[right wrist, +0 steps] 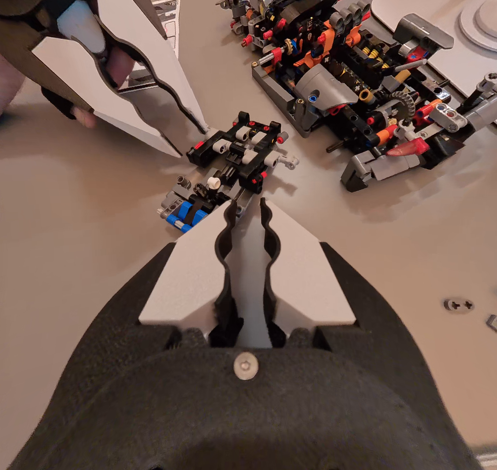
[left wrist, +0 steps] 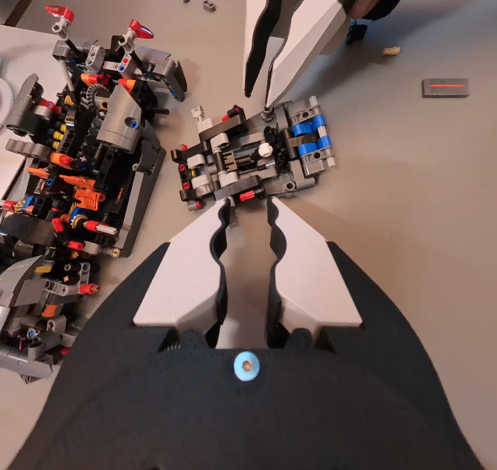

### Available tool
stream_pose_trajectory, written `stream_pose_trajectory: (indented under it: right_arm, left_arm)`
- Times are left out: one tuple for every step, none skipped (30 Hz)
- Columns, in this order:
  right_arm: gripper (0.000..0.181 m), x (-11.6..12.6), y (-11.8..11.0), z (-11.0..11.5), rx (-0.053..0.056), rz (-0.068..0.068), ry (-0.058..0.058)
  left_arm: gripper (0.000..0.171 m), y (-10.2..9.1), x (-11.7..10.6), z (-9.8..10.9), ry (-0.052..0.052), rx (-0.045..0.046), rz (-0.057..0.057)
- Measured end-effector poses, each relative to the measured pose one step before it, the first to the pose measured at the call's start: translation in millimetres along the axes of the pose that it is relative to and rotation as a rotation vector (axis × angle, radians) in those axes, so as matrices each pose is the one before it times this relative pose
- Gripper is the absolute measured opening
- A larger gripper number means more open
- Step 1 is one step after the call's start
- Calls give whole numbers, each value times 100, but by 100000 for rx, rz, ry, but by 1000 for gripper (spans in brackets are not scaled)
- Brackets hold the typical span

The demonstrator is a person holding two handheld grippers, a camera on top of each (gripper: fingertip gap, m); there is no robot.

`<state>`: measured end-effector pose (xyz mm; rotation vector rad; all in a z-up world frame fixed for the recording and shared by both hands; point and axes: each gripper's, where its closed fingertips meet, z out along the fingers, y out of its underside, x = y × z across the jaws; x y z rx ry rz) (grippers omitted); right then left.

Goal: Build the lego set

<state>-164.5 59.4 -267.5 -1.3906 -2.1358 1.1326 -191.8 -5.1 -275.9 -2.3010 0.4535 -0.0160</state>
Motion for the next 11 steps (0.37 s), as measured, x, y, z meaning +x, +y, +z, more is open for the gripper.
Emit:
stream_pose_trajectory:
  right_arm:
    - [16, 27, 0, 37, 274, 207, -193]
    - [16, 4, 25, 38, 167, 220, -205]
    - [16, 12, 61, 43, 39, 86, -75]
    - [16, -3, 51, 34, -3, -57, -12]
    - [15, -28, 66, 37, -28, -138, -149]
    - [15, -30, 66, 24, -65, -109, -199]
    - [15, 0, 41, 26, 0, -42, -133]
    - [15, -2, 28, 29, 102, 61, -157]
    - [15, -16, 6, 34, 164, 149, -238]
    - [15, -21, -6, 33, 179, 100, -227]
    - [15, -17, -1, 34, 163, -57, -121]
  left_arm:
    - [25, 24, 150, -120, 462, -329, -945]
    - [24, -4, 58, -120, -480, -66, -515]
    - [24, -73, -33, -144, -1352, 348, -455]
    - [24, -64, 174, -149, -125, 213, -588]
    - [24, -121, 208, -98, 165, 349, -749]
    - [24, -184, 29, 1, -700, 630, -788]
    - [24, -79, 47, 120, -427, 170, -911]
    - [24, 113, -38, 206, -507, -736, -1068]
    - [24, 236, -145, 246, -753, -1080, -1314]
    - [24, 251, -68, 248, -24, -897, -1494]
    - [24, 114, 85, 179, 718, 28, -1273]
